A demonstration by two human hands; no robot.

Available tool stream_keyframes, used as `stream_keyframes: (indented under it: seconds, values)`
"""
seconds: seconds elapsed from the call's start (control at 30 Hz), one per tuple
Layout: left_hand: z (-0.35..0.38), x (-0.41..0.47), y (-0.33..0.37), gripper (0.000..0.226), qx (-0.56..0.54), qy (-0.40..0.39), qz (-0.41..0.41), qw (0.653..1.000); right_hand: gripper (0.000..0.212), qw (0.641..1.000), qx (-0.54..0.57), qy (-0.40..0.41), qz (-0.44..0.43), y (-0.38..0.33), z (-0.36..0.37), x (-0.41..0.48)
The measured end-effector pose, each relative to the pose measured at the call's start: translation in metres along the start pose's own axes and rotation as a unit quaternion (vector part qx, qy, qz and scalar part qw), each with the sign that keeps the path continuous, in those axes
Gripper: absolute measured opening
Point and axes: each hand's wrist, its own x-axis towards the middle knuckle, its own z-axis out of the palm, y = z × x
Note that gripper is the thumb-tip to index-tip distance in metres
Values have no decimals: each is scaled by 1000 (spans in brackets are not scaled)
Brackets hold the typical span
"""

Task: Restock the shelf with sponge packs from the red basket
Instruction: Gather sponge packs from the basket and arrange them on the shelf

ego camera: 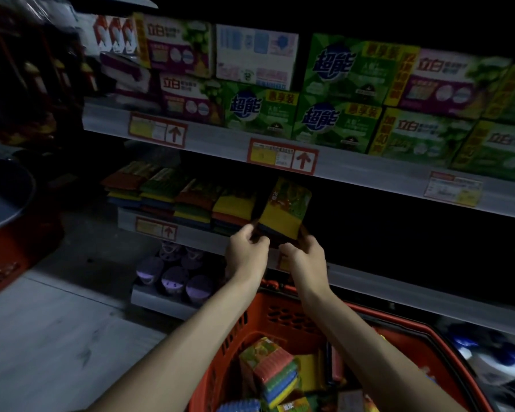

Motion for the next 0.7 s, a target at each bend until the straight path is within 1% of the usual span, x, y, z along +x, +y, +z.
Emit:
stream_keyframes:
  seconds: [0.03, 0.13, 0.23, 0.3, 0.43, 0.53, 0.63, 0.7]
  values:
    - [0, 0, 0, 53, -2, -4, -6, 1000, 57, 1000, -13, -5, -4, -1, -1, 1]
    - [1, 1, 1, 54, -3, -4, -22, 1000, 51, 999, -51, -2, -4, 0, 1, 7]
    - [3, 2, 1, 53, -4, 0, -27, 1000, 32, 997, -76, 8, -5, -5, 2, 12]
    - [3, 2, 2, 52, -4, 1, -27, 1000, 37, 997, -75, 12, -4, -6, 2, 16]
    - [1, 2, 1, 53, -23, 6, -40, 999, 26, 996, -91, 10, -7, -5, 3, 17]
    - [0, 3, 2, 52, -23, 18, -42, 999, 43, 996, -83, 11, -6, -3, 2, 17]
    - [-4, 6, -1, 43, -41, 47, -62, 996, 46, 996, -68, 59, -3, 2, -1, 16]
    - [-8, 10, -3, 33, -89, 68, -94, 989, 36, 994, -58, 96, 9, 9, 0, 13]
